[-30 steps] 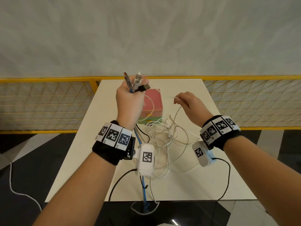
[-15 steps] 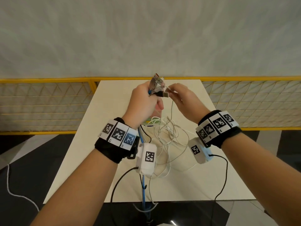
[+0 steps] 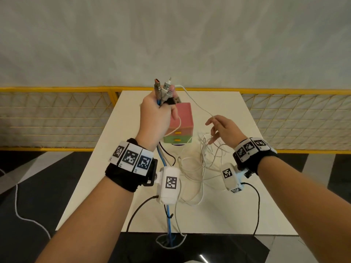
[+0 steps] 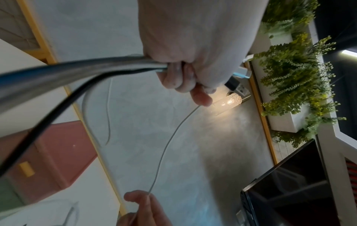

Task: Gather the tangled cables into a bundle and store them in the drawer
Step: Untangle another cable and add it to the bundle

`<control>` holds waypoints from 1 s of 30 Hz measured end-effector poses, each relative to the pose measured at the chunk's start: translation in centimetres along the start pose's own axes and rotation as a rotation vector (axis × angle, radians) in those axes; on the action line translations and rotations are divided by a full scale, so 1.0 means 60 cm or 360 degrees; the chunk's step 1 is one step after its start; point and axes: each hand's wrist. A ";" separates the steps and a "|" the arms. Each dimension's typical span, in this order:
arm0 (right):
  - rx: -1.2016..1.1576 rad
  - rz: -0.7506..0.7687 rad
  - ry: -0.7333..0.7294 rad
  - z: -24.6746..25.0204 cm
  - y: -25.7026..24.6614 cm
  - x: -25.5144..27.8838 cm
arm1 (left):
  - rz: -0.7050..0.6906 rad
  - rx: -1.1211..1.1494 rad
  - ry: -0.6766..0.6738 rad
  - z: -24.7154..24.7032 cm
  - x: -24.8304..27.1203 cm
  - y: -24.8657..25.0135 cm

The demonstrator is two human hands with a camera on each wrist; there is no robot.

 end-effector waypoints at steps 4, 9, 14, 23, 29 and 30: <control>0.0728 -0.0005 -0.0026 -0.006 0.041 -0.003 | 0.0017 0.0127 0.0055 0.000 0.005 0.003; 0.0974 -0.0186 -0.0118 -0.021 0.081 0.000 | -0.0004 0.0188 0.0121 -0.001 0.003 0.001; 0.0768 -0.0375 -0.0132 -0.034 0.099 0.005 | 0.0011 0.0152 0.0090 0.000 0.001 0.003; 0.0667 0.0140 0.0475 -0.001 0.054 -0.004 | 0.0116 0.0072 -0.0089 -0.001 -0.004 -0.010; 0.0679 0.0441 0.0756 0.047 0.002 -0.005 | 0.0177 -0.0001 -0.0086 0.003 -0.002 -0.018; 0.0652 0.0345 0.0662 0.052 -0.001 -0.005 | 0.0170 0.0017 -0.0079 0.003 -0.001 -0.018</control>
Point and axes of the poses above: each hand's wrist, its own x-axis away from the middle knuckle, its own z-axis out of the back of the hand, y = z × x
